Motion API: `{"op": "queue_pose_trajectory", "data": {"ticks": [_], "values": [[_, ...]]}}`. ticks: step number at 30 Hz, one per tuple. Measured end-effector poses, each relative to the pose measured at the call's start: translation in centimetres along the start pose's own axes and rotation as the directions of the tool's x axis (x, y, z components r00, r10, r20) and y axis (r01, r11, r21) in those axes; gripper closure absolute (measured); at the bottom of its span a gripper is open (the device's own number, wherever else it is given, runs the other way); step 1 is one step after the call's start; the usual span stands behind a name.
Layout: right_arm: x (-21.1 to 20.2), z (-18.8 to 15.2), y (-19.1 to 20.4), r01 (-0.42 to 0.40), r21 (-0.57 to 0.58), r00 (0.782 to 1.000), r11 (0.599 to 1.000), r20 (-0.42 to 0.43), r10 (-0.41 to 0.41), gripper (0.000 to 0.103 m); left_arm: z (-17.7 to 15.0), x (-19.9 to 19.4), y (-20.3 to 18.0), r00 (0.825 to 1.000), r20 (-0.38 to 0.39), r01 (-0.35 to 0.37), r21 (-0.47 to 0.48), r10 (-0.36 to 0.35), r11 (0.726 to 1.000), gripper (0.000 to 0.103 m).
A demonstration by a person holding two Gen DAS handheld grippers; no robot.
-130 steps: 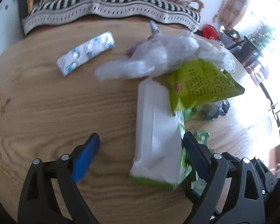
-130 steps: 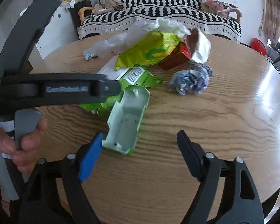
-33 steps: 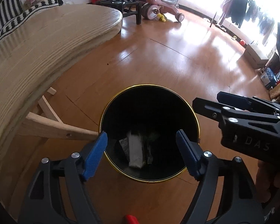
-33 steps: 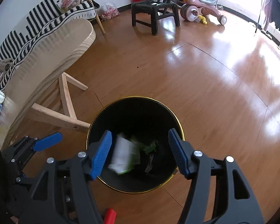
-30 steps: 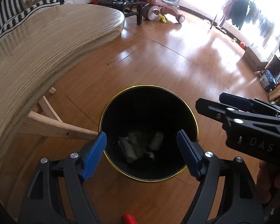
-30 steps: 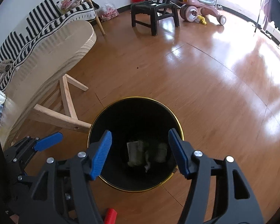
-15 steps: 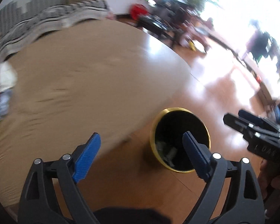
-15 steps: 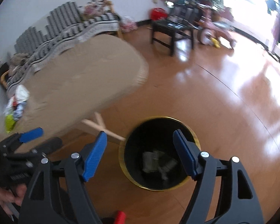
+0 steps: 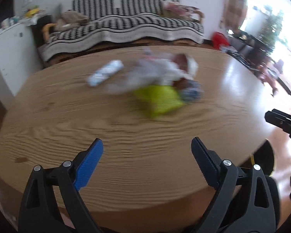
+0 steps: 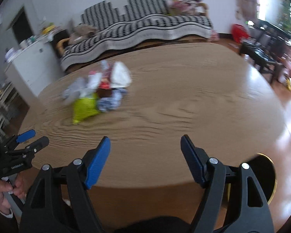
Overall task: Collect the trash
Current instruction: 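Grasp the clear plastic bag with the left tool while the right tool grasps crumpled foil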
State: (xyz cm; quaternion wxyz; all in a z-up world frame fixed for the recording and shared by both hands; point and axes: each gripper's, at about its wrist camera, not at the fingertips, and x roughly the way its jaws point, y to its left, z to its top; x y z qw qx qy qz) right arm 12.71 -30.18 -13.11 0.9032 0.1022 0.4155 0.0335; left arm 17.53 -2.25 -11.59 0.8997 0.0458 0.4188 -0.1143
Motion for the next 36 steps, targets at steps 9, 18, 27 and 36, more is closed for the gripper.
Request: {"op": "queue_pose_trajectory", "data": {"ticks": [9,18,27,36], "values": [[7.6,3.9,5.4,-0.028,-0.047,0.998,0.999,-0.054,0.026,0.031,2.5,3.9,6.6,1.000,0.014,-0.012,-0.016,0.013,1.000,0.013],[15.0,7.4,4.8,-0.022,0.005,0.995,1.000,-0.093,0.022,0.031,7.2,10.6,3.2,0.998,0.026,0.050,0.099,-0.053,0.994,0.013],[18.2,8.6,3.7,-0.086,0.065,0.989,0.994,-0.114,0.093,0.041,10.8,16.4,2.7,0.987,-0.021,0.158,-0.006,-0.158,0.987,0.011],[15.9,8.3,4.5,-0.081,-0.005,0.995,0.997,-0.067,0.081,0.076,10.1,15.7,3.3,0.993,-0.043,0.106,-0.020,-0.107,0.994,0.082]]}}
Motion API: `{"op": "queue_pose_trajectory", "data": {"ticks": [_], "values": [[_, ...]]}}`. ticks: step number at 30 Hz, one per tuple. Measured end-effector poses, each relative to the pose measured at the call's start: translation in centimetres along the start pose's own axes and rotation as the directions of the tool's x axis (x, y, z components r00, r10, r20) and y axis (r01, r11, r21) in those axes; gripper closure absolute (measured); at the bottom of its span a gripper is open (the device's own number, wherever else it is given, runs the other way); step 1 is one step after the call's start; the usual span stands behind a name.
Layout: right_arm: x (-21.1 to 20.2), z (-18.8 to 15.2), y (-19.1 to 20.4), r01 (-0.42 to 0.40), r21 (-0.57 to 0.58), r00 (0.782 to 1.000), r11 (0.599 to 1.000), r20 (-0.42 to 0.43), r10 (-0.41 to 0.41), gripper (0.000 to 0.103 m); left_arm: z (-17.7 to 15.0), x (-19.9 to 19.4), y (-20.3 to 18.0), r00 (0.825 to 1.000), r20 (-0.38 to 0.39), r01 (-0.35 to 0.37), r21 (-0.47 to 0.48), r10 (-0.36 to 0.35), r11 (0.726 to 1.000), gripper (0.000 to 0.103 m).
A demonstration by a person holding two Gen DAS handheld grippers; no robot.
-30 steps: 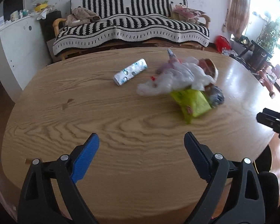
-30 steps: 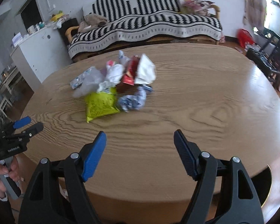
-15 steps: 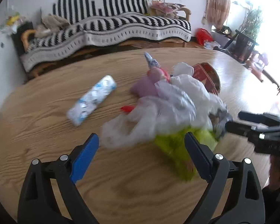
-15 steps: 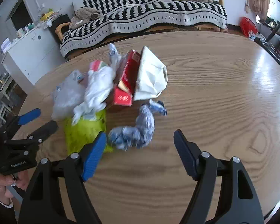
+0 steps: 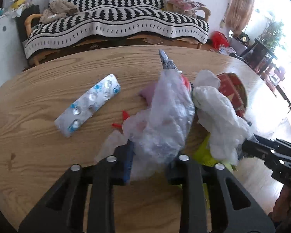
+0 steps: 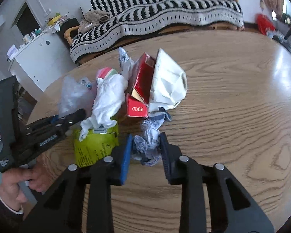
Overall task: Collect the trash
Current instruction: 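Grasp the clear plastic bag with the left tool while the right tool grasps crumpled foil, then carry the bag and foil over the black bin and open both tools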
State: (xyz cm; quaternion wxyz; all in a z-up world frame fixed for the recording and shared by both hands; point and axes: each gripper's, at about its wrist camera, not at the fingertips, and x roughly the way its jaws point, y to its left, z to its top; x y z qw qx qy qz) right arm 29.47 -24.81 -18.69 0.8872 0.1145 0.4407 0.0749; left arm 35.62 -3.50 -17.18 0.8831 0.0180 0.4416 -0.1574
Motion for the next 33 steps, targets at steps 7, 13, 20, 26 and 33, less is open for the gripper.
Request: {"op": "queue_pose_trajectory", "data": {"ticks": [7,13,20,26,33], "values": [[-4.6,-1.4,0.5,0.014,-0.040,0.999,0.999,0.042,-0.013,0.077,-1.6,-6.0,-0.4,0.998,0.038,-0.059,0.010,0.059,0.998,0.087],[-9.6,-3.8,0.1,0.054,-0.037,0.996,0.998,0.074,-0.051,0.077,-4.3,-12.0,-1.1,0.994,0.051,-0.099,0.004,0.099,0.995,0.087],[-15.8,-7.4,-2.6,0.125,-0.033,0.987,0.992,0.109,-0.120,0.077,-7.6,-15.8,-4.3,0.998,0.044,-0.044,0.000,0.044,0.999,0.087],[-21.6,-10.4,-8.0,0.201,0.028,0.968,0.979,0.144,-0.203,0.077,-8.3,-15.6,-12.6,0.997,0.033,0.063,0.071,-0.065,0.995,0.087],[-27.4,-14.6,-17.9,0.295,0.178,0.934,0.939,0.153,-0.323,0.077,-9.3,-13.2,-26.3,0.976,-0.014,0.215,0.203,-0.216,0.955,0.087]]}}
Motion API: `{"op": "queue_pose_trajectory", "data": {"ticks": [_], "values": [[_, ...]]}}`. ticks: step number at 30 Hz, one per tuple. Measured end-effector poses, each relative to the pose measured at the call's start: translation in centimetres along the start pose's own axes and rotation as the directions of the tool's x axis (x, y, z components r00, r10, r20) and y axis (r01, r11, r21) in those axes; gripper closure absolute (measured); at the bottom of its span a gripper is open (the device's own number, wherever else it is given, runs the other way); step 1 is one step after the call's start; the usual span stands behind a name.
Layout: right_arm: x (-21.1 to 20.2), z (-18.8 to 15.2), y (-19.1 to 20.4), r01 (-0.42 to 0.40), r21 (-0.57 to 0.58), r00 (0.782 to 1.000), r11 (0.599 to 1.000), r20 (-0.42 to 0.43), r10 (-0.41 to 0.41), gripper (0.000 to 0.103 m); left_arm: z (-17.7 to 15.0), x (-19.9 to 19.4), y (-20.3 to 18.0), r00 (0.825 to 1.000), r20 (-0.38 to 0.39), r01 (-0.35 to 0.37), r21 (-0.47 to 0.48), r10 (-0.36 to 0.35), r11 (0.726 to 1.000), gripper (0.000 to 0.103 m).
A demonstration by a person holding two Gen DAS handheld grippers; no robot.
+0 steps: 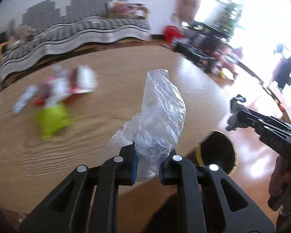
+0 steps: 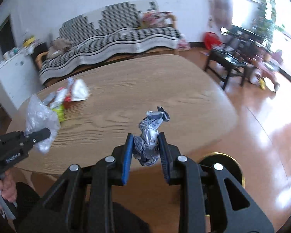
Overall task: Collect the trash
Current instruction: 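Carry the bag and foil over the black bin and open both tools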
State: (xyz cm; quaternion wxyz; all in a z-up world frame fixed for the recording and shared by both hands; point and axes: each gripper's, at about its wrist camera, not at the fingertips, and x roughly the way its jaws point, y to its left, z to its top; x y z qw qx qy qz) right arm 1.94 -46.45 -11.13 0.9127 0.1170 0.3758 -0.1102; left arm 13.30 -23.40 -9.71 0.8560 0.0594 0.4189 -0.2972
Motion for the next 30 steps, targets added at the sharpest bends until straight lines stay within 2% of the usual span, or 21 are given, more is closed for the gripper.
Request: {"op": "queue_pose_trajectory", "data": {"ticks": [2,6,8,13,17,19,24,30], "values": [[-0.2,-0.8,-3.1,0.026,0.038,1.000,0.999,-0.007,-0.026,0.077,0.0,2.4,-4.0,0.998,-0.035,0.061,0.022,-0.060,0.998,0.087],[0.0,-3.2,-8.8,0.085,0.100,0.996,0.991,-0.038,-0.081,0.076,-0.3,6.2,-9.8,0.987,-0.083,0.144,0.055,-0.139,0.988,0.087],[0.5,-4.8,-11.5,0.111,0.130,0.993,0.985,-0.063,-0.103,0.076,-0.7,8.5,-12.9,0.979,-0.110,0.179,0.082,-0.169,0.980,0.087],[2.3,-8.1,-16.5,0.155,0.195,0.983,0.969,-0.132,-0.131,0.076,-2.6,13.4,-17.6,0.962,-0.189,0.223,0.120,-0.199,0.967,0.087],[4.0,-10.2,-19.3,0.173,0.229,0.975,0.958,-0.178,-0.133,0.076,-4.6,16.6,-19.9,0.947,-0.230,0.258,0.134,-0.223,0.957,0.087],[4.8,-11.0,-20.3,0.176,0.241,0.972,0.954,-0.194,-0.130,0.076,-5.7,18.2,-20.8,0.938,-0.275,0.260,0.158,-0.210,0.953,0.087],[6.2,-12.4,-21.4,0.180,0.264,0.967,0.948,-0.224,-0.121,0.076,-6.0,19.5,-20.8,0.921,-0.307,0.296,0.148,-0.241,0.944,0.087],[7.3,-12.1,-21.8,0.179,0.266,0.966,0.947,-0.231,-0.117,0.076,-5.8,20.5,-20.5,0.925,-0.318,0.271,0.164,-0.209,0.949,0.087]]}}
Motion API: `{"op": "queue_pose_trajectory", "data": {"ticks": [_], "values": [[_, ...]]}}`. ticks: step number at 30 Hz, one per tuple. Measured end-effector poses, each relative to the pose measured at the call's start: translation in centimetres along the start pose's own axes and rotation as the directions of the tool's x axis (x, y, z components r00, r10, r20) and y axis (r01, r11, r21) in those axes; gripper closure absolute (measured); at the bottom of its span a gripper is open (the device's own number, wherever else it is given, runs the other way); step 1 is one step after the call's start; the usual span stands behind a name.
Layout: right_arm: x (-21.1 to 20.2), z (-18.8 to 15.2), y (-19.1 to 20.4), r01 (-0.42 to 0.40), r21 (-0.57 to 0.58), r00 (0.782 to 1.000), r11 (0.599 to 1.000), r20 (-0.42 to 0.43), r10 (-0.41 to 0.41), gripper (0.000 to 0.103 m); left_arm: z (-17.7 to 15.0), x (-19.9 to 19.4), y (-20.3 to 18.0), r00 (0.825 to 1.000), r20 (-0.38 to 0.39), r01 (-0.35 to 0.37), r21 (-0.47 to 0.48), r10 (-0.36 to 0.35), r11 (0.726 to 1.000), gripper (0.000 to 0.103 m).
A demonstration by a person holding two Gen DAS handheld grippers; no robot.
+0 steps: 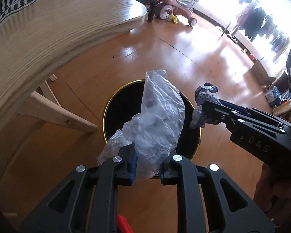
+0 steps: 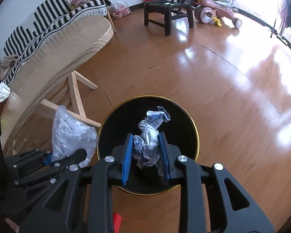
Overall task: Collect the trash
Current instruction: 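Carry the bag and foil over the black bin and open both tools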
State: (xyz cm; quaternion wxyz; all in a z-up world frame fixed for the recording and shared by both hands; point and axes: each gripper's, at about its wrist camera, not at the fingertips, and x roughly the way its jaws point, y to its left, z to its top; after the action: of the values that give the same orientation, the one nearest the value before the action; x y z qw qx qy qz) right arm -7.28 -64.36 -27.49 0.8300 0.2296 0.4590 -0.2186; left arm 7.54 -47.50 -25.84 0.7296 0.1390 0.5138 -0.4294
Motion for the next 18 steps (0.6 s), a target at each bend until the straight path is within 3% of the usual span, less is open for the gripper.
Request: {"op": "queue_pose_trajectory", "data": {"ticks": [9,11,13,15,18], "values": [[-0.3,0.6,0.1,-0.002,0.013,1.000,1.000,0.007,0.002,0.074,-0.1,0.6,-1.5,1.000,0.012,0.002,0.002,-0.002,1.000,0.086],[-0.4,0.8,-0.2,-0.005,0.021,1.000,1.000,0.009,0.005,0.069,-0.2,0.9,-1.4,1.000,0.008,0.010,0.007,-0.010,1.000,0.079],[-0.6,1.0,-0.4,-0.002,0.026,1.000,1.000,0.014,0.001,0.049,-0.3,1.0,-1.7,1.000,0.007,0.005,0.022,-0.005,1.000,0.049],[-0.9,1.0,-0.5,-0.001,0.025,1.000,1.000,0.022,0.001,0.043,-0.4,0.7,-2.1,1.000,0.031,-0.001,0.037,0.000,0.999,0.037],[-1.0,1.0,-0.4,0.002,0.019,1.000,1.000,0.017,-0.002,0.043,-0.4,0.5,-2.3,0.999,0.041,-0.004,0.051,0.002,0.999,0.036]]}}
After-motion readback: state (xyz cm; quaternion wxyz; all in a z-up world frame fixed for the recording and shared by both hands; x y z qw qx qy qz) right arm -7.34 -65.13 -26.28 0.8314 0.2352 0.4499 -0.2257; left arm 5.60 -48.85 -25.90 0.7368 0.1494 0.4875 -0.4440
